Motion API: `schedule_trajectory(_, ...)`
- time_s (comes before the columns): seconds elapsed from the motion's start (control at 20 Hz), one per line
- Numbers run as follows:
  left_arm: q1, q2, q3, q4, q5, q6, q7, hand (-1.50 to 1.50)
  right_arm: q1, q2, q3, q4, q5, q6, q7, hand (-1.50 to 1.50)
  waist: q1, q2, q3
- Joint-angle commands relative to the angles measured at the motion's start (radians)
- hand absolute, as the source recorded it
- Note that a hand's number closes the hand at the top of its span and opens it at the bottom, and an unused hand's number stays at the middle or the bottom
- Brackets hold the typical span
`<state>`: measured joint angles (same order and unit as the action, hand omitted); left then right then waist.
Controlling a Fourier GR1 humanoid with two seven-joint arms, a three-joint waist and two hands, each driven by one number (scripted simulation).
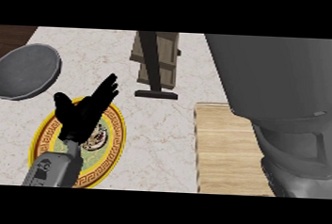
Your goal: Pick the squash from the tray and place it in the tiered basket
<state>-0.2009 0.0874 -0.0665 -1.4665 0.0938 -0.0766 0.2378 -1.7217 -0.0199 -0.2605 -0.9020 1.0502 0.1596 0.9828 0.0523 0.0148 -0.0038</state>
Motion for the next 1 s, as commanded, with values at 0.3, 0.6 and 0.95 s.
schedule_trajectory(0.3, -0.036, -0.007, -0.012, -0.007, -0.003, -0.005, 0.025, 0.0, -0.012, 0.019, -0.157, 0.214, -0.077, -0.428, -0.101, 1.5, 0.027, 0.016, 0.001)
schedule_trajectory(0.6, -0.05, -0.02, -0.029, -0.007, -0.001, -0.016, 0.034, 0.0, -0.039, 0.02, -0.183, 0.376, -0.221, -0.54, -0.282, -1.5, 0.062, 0.02, 0.0)
schedule_trajectory(0.95, -0.052, -0.026, -0.028, 0.033, -0.02, -0.011, -0.013, 0.0, -0.097, 0.02, -0.17, 0.454, -0.24, -0.702, -0.446, -1.5, 0.059, 0.025, -0.002)
